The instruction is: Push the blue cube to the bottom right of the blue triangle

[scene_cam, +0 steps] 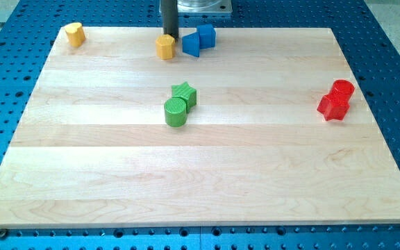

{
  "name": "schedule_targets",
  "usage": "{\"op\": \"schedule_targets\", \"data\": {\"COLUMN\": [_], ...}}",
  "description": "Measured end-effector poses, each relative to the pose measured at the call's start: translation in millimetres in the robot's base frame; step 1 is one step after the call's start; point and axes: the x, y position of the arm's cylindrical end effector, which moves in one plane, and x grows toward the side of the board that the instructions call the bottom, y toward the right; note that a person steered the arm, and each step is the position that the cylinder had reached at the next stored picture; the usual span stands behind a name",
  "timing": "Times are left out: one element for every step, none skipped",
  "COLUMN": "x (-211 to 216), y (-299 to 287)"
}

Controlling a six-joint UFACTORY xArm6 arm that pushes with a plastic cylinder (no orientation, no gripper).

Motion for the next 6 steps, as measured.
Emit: {"op": "schedule_targets", "data": {"x": [-7,-7,2,46,29,-3], "y": [23,93,107,83,73,31]}}
